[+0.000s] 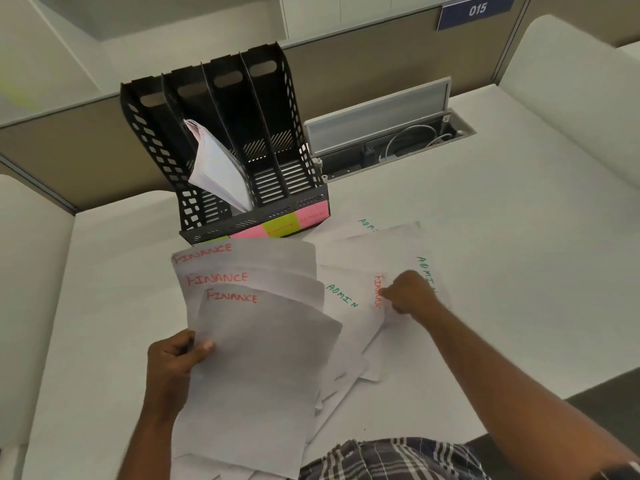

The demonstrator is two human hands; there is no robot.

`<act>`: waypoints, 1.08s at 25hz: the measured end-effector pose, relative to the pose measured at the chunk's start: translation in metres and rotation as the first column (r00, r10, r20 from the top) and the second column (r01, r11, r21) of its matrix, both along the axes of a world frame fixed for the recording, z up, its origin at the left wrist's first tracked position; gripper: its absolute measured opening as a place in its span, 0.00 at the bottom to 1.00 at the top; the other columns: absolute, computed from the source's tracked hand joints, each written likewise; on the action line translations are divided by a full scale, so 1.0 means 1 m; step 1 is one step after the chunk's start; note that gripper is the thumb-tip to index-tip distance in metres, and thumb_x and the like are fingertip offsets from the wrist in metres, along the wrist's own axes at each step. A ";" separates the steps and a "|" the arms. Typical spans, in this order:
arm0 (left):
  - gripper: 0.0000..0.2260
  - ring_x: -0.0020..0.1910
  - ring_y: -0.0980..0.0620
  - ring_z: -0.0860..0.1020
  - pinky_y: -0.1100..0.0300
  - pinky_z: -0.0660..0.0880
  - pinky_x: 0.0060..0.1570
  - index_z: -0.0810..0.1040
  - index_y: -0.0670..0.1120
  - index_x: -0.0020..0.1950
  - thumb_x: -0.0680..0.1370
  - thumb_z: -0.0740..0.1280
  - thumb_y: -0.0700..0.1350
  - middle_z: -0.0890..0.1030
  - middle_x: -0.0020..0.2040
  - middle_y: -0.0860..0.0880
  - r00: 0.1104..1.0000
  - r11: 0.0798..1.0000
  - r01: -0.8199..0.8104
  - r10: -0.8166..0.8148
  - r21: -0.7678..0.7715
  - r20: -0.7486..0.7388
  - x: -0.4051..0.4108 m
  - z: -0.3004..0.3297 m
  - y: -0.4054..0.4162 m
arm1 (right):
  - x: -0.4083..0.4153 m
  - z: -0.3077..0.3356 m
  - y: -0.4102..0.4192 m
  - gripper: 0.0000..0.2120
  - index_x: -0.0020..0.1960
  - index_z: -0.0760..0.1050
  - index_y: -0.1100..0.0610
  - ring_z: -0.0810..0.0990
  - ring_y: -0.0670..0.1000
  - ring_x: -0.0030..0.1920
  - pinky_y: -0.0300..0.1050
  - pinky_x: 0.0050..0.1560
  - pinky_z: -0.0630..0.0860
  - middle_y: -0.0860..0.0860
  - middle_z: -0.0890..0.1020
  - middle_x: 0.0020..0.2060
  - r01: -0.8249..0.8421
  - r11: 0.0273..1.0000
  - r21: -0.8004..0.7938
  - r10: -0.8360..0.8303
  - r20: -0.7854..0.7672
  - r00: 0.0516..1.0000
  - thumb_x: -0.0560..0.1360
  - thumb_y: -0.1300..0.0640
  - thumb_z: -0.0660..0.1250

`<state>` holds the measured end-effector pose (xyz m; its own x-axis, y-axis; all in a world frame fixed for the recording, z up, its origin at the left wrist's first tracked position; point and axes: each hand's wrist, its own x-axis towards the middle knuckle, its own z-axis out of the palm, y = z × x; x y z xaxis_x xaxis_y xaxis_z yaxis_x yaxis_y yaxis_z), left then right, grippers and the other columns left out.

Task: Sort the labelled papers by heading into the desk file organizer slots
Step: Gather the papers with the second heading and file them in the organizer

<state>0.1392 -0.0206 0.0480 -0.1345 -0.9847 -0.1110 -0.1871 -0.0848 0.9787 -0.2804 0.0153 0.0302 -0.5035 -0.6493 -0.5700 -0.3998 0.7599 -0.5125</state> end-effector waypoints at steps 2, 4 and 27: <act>0.10 0.40 0.47 0.83 0.59 0.82 0.43 0.88 0.46 0.44 0.70 0.72 0.33 0.87 0.41 0.48 0.999 0.999 -0.042 0.042 0.018 -0.018 0.000 -0.012 -0.001 | 0.014 -0.012 0.006 0.08 0.39 0.79 0.57 0.85 0.60 0.45 0.52 0.49 0.82 0.58 0.86 0.42 0.164 0.979 -0.120 -0.151 0.112 0.982 0.72 0.54 0.74; 0.11 0.39 0.47 0.83 0.58 0.82 0.43 0.88 0.46 0.43 0.71 0.71 0.32 0.87 0.41 0.48 0.996 0.997 -0.073 0.074 0.030 -0.044 -0.002 -0.017 -0.001 | 0.023 -0.009 0.009 0.09 0.36 0.77 0.54 0.84 0.58 0.41 0.50 0.43 0.81 0.54 0.84 0.36 0.149 0.967 -0.206 -0.135 0.080 0.988 0.74 0.54 0.72; 0.05 0.45 0.42 0.80 0.43 0.76 0.52 0.85 0.38 0.44 0.73 0.71 0.31 0.85 0.45 0.37 0.976 0.967 -0.173 0.194 0.185 -0.101 -0.042 -0.023 0.000 | -0.011 0.364 -0.013 0.07 0.42 0.80 0.41 0.82 0.37 0.34 0.43 0.27 0.78 0.33 0.83 0.36 -0.765 0.523 -0.377 0.512 -0.579 0.635 0.68 0.43 0.77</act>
<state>0.0972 -0.0202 0.0249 0.0247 -0.9605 -0.2771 -0.0369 -0.2779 0.9599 -0.2913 0.0027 0.3945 0.1143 -0.9856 0.1242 -0.8912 -0.1570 -0.4256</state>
